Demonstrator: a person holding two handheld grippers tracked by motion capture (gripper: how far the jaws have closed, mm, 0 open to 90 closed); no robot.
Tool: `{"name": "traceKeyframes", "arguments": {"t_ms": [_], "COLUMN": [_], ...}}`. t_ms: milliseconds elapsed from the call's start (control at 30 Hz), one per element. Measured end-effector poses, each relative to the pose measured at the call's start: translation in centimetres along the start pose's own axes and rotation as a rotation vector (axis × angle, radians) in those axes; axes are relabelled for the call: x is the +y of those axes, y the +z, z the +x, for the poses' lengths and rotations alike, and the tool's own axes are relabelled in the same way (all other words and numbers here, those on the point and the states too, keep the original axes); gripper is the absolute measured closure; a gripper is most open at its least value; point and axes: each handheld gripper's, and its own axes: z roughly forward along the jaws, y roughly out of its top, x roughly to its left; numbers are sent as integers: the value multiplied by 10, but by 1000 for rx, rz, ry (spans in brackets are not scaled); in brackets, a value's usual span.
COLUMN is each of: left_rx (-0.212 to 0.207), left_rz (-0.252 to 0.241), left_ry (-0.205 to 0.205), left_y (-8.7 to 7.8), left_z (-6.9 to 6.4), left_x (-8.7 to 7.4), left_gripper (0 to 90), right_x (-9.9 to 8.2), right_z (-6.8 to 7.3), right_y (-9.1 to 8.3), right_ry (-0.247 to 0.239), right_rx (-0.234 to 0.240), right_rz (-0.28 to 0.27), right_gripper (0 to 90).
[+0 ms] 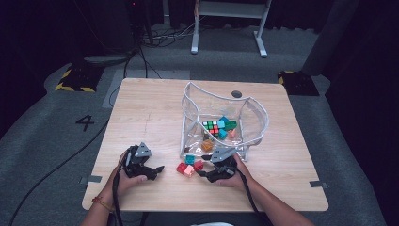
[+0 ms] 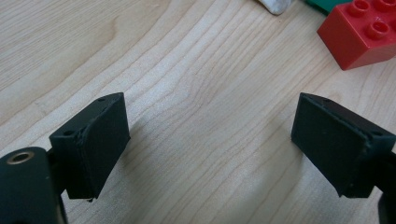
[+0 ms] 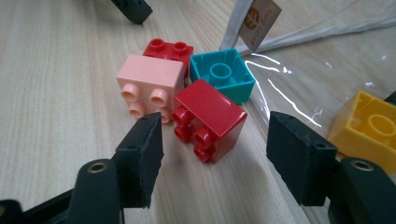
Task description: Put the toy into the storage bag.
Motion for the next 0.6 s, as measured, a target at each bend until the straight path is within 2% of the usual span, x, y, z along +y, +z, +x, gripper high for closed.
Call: {"name": "traceKeyframes", "arguments": {"t_ms": [33, 67, 100, 133, 167, 200, 433, 600], "left_rx": [-2, -2, -1, -2, 2, 2, -1, -2], "left_rz": [0, 1, 0, 0, -1, -1, 0, 1], "left_ry": [-2, -2, -2, -2, 1, 1, -1, -2], "left_y": [0, 0, 0, 0, 0, 0, 0, 0], "left_z": [0, 0, 0, 0, 0, 0, 0, 0], "left_x": [0, 0, 0, 0, 0, 0, 0, 0], "left_gripper": [115, 115, 115, 115, 115, 115, 115, 115], "right_x": [1, 2, 3, 4, 4, 5, 5, 3], "right_z": [0, -1, 0, -1, 1, 0, 2, 4], "right_y": [0, 2, 2, 4, 4, 5, 6, 4], "right_ry": [9, -10, 9, -19, 5, -3, -14, -11], "right_rx": [-1, 3, 1, 4, -5, -6, 9, 23], "right_rz": [4, -5, 7, 0, 23, 16, 28, 21], "right_gripper": [358, 359, 361, 364, 370, 382, 542, 551]}}
